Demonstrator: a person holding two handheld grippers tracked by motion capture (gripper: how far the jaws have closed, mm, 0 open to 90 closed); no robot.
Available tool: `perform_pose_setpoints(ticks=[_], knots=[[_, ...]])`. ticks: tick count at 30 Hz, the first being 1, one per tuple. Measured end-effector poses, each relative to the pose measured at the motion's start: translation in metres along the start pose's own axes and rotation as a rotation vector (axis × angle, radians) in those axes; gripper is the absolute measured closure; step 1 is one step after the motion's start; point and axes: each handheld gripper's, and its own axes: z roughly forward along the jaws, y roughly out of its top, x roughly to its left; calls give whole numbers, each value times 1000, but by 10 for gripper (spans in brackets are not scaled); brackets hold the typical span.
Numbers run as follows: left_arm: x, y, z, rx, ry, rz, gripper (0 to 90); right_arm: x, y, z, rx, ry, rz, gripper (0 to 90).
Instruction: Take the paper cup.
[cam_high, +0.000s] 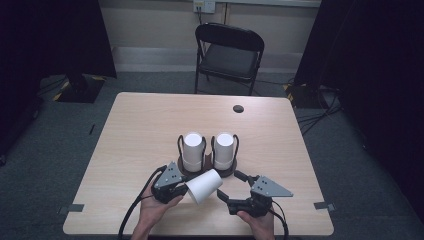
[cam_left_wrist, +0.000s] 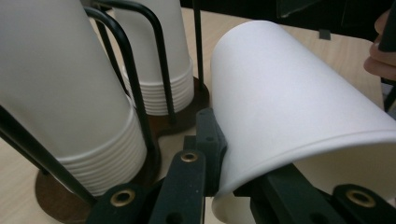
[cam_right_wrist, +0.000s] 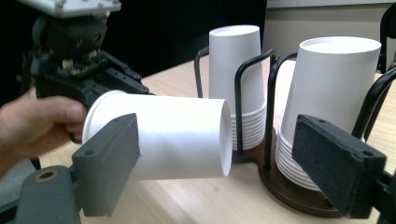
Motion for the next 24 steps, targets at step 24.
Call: perform_pose_setpoints(ticks=[24], knots=[[-1, 20, 14, 215, -63, 33, 862, 24, -5, 10, 149, 0, -283, 207]])
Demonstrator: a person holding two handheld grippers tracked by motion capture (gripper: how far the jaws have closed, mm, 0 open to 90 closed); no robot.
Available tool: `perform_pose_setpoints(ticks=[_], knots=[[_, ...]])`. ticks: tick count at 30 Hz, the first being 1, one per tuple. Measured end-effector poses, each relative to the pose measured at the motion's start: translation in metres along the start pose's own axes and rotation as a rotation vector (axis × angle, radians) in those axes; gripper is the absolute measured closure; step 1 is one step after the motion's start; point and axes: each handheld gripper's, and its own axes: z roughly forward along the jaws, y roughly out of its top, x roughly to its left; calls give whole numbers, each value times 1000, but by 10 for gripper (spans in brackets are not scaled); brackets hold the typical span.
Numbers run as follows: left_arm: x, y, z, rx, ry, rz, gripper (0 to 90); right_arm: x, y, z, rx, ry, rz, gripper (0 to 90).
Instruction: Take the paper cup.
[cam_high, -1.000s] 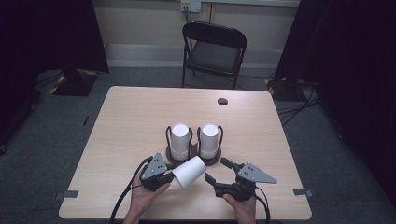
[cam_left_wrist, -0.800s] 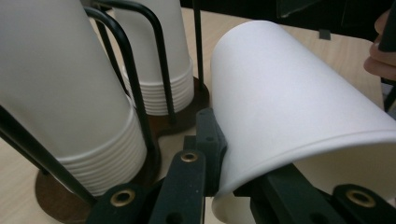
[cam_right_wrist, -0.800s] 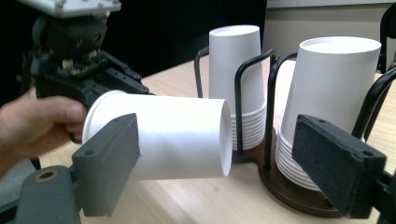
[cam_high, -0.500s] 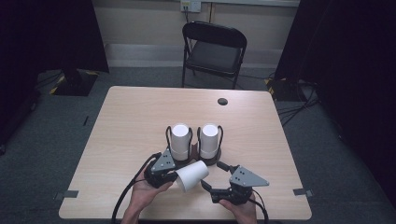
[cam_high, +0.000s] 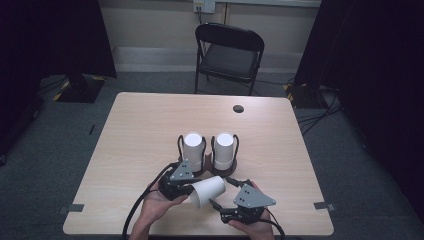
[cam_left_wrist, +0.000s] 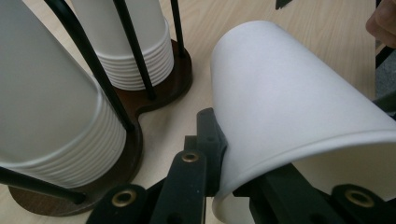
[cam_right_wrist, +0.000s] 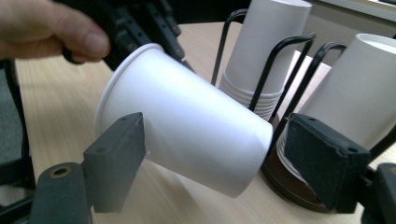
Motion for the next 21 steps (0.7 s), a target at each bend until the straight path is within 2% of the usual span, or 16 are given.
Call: perform_pose_setpoints(ticks=[3, 5, 7, 9, 13, 17, 21], knots=[[1, 3, 0, 17, 3, -11, 862, 3, -1, 2, 30, 1, -45, 206], [0, 5, 0, 18, -11, -20, 862, 6, -2, 3, 43, 3, -71, 183], [1, 7, -1, 31, -8, -23, 862, 8, -2, 4, 63, -12, -97, 172], [1, 8, -1, 31, -19, -37, 862, 10, -1, 4, 68, -20, -122, 145], [0, 10, 2, 68, -35, -47, 862, 14, 1, 7, 82, -32, -169, 133], [1, 9, 4, 83, -39, -63, 863, 18, 1, 12, 99, -12, -201, 120], [0, 9, 5, 75, -46, -76, 868, 21, 2, 17, 113, 5, -208, 92]])
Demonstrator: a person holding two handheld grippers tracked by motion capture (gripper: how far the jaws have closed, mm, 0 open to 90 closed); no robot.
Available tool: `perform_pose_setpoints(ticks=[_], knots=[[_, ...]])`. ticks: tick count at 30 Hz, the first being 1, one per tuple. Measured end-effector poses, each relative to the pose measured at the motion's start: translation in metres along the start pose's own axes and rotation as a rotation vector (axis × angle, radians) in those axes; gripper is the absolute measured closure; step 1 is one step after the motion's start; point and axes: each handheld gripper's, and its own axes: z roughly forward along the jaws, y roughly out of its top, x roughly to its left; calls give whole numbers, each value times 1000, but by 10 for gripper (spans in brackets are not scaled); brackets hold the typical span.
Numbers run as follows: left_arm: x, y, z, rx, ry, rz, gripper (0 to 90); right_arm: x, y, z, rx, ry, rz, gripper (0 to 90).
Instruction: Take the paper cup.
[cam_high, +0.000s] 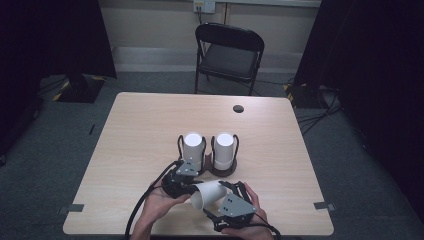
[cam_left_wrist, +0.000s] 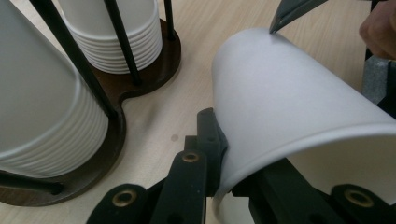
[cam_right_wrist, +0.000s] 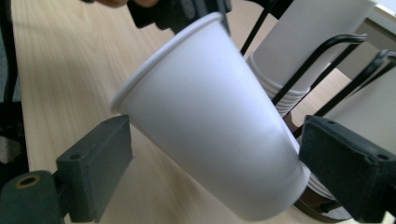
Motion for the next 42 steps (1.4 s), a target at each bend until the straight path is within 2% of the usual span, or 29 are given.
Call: perform_pose_setpoints(ticks=[6, 10, 11, 15, 19, 22, 25, 30, 34, 42], knots=[[-2, 1, 2, -6, -30, -4, 880, 5, 4, 9, 3, 33, -16, 89], [-3, 2, 2, -7, -64, -5, 883, 8, 7, 14, 1, 33, -36, 106], [-4, 2, 3, -5, -58, -4, 883, 8, 7, 15, 1, 35, -40, 115], [-3, 1, 6, -4, -70, -7, 883, 8, 6, 19, -3, 59, -26, 129], [-6, 3, 8, -15, -121, 6, 886, 11, 7, 23, -11, 47, -37, 152], [-5, 3, 10, -5, -125, 2, 883, 13, 9, 24, -2, 39, -55, 171], [-4, 3, 10, -17, -136, -9, 882, 11, 10, 22, -7, 48, -40, 179], [-5, 1, 12, -26, -134, -1, 878, 9, 9, 20, -17, 57, -19, 195], [-4, -1, 13, -47, -146, -21, 875, 7, 8, 19, -18, 62, -3, 196], [-3, -4, 12, -53, -145, -30, 870, 8, 8, 20, -33, 53, -2, 215]])
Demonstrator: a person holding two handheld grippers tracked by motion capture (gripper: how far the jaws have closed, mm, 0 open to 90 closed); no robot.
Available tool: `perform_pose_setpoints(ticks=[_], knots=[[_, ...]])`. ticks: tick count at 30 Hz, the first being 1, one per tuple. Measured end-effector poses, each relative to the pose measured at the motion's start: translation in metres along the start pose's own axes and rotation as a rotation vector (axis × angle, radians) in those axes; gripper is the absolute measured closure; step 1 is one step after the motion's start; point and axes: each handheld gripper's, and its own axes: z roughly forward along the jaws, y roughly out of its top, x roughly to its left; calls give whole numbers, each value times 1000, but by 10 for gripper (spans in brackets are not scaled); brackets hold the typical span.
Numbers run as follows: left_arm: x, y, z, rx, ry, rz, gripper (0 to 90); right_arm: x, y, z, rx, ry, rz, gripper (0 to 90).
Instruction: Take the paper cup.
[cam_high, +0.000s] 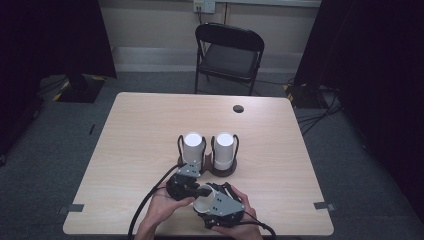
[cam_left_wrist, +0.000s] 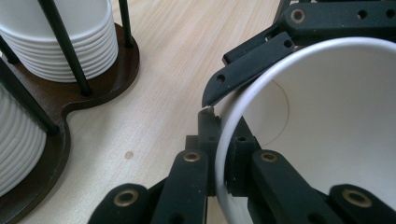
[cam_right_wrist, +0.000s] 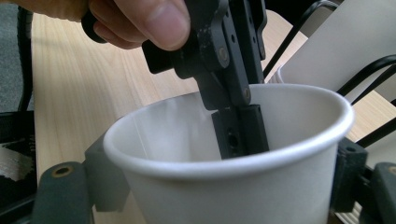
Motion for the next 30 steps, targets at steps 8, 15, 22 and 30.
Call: perform_pose_setpoints(ticks=[8, 15, 22, 30], knots=[[4, -1, -2, -45, 3, -24, 852, -5, 0, 0, -24, -13, 35, 221], [3, -4, -4, -99, 19, -20, 833, -9, 1, -1, -27, -8, 59, 224], [1, -11, -9, -185, 29, -13, 824, -9, 0, -3, -27, -25, 64, 226], [7, -17, -17, -296, 28, -86, 791, -14, -5, -5, -30, -56, 119, 230]])
